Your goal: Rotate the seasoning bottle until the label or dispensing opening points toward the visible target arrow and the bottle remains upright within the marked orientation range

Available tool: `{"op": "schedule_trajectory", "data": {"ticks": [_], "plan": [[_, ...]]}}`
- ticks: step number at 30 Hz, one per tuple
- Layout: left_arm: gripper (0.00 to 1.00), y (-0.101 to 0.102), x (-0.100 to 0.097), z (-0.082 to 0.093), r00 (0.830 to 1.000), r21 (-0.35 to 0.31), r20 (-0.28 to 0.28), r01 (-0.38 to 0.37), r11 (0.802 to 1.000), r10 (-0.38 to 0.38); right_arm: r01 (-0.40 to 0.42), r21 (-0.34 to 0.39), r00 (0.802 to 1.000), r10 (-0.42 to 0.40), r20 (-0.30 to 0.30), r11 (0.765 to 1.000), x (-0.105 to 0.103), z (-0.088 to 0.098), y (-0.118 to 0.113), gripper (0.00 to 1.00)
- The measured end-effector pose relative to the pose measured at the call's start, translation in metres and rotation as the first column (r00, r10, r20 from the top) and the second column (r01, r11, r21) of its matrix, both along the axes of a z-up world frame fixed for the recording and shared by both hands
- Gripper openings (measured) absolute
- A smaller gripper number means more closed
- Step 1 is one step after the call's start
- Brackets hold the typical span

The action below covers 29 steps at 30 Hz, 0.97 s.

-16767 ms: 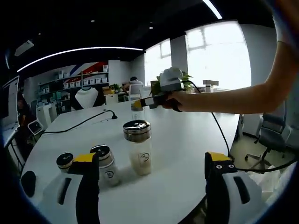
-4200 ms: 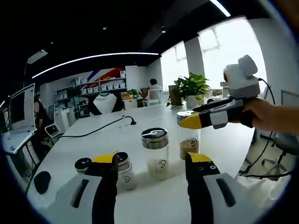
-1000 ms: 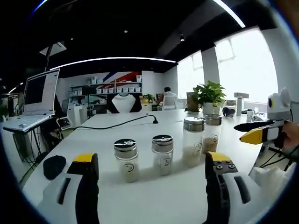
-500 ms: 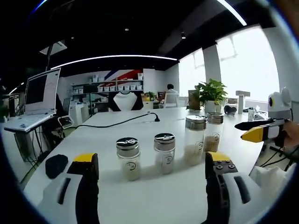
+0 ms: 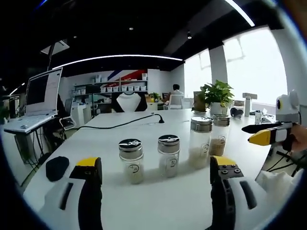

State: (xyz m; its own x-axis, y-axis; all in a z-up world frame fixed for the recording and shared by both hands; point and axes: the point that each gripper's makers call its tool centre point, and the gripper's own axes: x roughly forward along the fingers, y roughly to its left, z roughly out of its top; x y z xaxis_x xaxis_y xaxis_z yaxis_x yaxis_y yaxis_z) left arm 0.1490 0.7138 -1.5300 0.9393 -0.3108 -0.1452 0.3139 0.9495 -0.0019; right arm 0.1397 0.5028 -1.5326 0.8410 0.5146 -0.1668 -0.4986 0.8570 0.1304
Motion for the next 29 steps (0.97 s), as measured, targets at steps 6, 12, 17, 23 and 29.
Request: {"op": "schedule_trajectory", "data": {"ticks": [6, 12, 17, 23, 29], "plan": [[0.99, -0.002, 0.000, 0.001, 1.000, -0.004, 0.001, 0.004, 1.000, -0.004, -0.005, 0.003, 1.000, 0.005, -0.002, 1.000, -0.001, 0.000, 0.001, 0.92], [0.98, -0.004, -0.001, 0.000, 1.000, -0.005, -0.007, 0.014, 1.000, -0.014, -0.011, 0.005, 1.000, 0.011, 0.000, 1.000, 0.000, 0.002, 0.003, 0.92], [0.98, -0.007, -0.001, 0.002, 1.000, -0.010, -0.004, 0.016, 1.000, -0.016, -0.019, 0.007, 1.000, 0.019, 0.008, 1.000, 0.002, 0.006, 0.008, 0.92], [0.98, -0.009, -0.001, 0.003, 1.000, -0.006, -0.004, 0.028, 1.000, -0.028, -0.018, 0.009, 1.000, 0.018, 0.007, 1.000, 0.002, 0.007, 0.008, 0.91], [0.98, -0.011, -0.001, 0.002, 0.999, -0.004, -0.006, 0.034, 0.999, -0.034, -0.011, 0.012, 1.000, 0.011, 0.003, 1.000, 0.001, 0.007, 0.006, 0.91]]}}
